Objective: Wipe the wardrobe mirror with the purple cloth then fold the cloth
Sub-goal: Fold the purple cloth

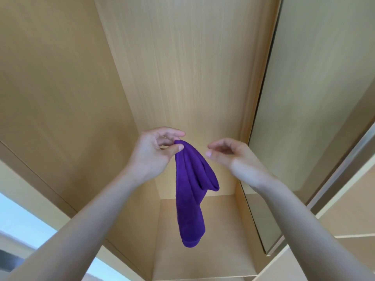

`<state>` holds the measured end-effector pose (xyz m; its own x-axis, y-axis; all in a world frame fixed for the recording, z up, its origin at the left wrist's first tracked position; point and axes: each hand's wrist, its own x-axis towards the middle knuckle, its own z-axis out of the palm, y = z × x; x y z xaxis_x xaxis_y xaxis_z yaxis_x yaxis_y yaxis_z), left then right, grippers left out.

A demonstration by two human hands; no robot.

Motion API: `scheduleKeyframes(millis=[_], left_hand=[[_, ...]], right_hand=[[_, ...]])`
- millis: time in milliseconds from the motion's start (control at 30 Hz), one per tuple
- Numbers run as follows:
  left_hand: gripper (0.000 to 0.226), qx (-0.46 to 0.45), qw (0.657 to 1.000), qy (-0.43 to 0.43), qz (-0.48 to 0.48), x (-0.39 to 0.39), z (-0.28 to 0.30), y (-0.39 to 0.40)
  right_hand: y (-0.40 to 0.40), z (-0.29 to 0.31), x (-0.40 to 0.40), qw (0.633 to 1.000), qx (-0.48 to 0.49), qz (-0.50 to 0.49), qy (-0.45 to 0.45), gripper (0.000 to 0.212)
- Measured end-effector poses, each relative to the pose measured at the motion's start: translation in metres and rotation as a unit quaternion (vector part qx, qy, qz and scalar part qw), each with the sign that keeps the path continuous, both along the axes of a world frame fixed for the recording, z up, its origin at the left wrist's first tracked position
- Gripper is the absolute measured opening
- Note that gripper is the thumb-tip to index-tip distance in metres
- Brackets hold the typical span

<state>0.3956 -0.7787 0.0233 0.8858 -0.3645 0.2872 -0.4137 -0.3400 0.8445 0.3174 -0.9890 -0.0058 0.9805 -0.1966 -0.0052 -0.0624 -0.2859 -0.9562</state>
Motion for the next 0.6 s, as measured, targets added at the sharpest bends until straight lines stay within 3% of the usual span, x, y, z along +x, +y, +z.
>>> scheduleKeyframes(millis=[67, 100, 200, 333, 467, 533, 600], left_hand=[[0.031, -0.015, 1.0, -0.007, -0.001, 0.0, 0.003, 0.003], [0.03, -0.019, 1.0, -0.011, -0.003, 0.001, 0.004, 0.005], [0.029, -0.001, 1.0, -0.018, -0.012, 0.004, 0.003, 0.012], [0.029, 0.069, 0.997, -0.038, -0.009, 0.01, -0.005, 0.025], [0.027, 0.176, 0.981, -0.077, -0.012, 0.021, -0.016, 0.038], [0.028, 0.2, 0.977, -0.072, -0.01, 0.026, -0.023, 0.043], [0.029, 0.196, 0.979, -0.061, -0.011, 0.028, -0.027, 0.044]], right_hand=[[0.001, -0.02, 0.002, 0.992, -0.108, 0.031, 0.063, 0.067], [0.002, -0.031, 0.004, 0.984, -0.154, 0.039, 0.076, 0.06], [-0.004, -0.049, 0.017, 0.979, -0.203, -0.017, 0.03, 0.01], [-0.018, -0.034, 0.025, 0.96, -0.274, -0.049, -0.02, 0.017], [-0.01, -0.014, 0.025, 0.886, -0.447, -0.084, -0.085, 0.022], [-0.014, -0.004, 0.026, 0.889, -0.425, -0.115, -0.125, 0.019], [-0.021, 0.002, 0.032, 0.936, -0.309, -0.091, -0.141, 0.012]])
